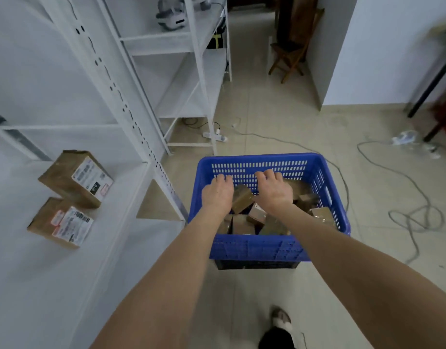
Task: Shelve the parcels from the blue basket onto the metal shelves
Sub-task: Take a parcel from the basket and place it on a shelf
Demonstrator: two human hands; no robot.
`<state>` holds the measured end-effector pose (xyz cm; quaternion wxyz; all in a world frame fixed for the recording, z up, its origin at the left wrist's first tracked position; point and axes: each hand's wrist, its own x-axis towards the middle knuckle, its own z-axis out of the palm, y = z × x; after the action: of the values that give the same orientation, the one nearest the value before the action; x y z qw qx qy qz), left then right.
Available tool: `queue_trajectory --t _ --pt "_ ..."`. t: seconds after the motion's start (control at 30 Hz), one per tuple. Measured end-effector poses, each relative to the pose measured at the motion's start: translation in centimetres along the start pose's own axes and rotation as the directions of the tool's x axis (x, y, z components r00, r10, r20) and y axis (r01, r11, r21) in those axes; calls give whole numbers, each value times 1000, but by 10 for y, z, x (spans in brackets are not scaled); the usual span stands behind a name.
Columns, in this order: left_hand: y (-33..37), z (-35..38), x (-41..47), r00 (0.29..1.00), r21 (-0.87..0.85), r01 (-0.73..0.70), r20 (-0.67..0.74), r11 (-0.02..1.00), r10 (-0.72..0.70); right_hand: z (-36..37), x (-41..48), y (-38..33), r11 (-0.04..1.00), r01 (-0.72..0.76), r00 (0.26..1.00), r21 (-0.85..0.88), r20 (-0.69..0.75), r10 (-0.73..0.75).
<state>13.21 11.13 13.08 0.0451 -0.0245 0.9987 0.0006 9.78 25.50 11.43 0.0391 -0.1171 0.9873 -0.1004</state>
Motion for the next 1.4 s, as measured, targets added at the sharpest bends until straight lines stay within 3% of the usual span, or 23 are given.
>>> queue_trajectory --t 0.27,0.5,0.63,0.8,1.0,1.13,1.27,1.4 --pt "4 84 140 967 -62 203 171 977 -190 80 157 49 996 90 980 -20 181 -85" --pt "6 186 222 841 -225 496 366 839 -399 172 253 69 990 143 925 -5 357 -132" --pt "-9 252 260 712 -327 670 537 667 -452 238 290 73 995 51 889 85 450 -84" --pt "-21 335 292 553 -419 831 693 365 -462 329 322 81 978 -98 816 185 578 -28" --pt "-22 401 308 464 -497 867 781 33 -419 391 344 77 936 -229 789 267 614 18" --pt "-25 397 298 391 -505 816 840 -281 -375 388 343 72 926 -283 803 251 590 85" --pt "-31 361 280 427 -589 730 789 -346 -442 356 339 59 909 -312 802 278 589 95" --pt "-38 296 258 437 -640 674 749 -370 -499 304 325 43 817 -418 789 397 605 110"
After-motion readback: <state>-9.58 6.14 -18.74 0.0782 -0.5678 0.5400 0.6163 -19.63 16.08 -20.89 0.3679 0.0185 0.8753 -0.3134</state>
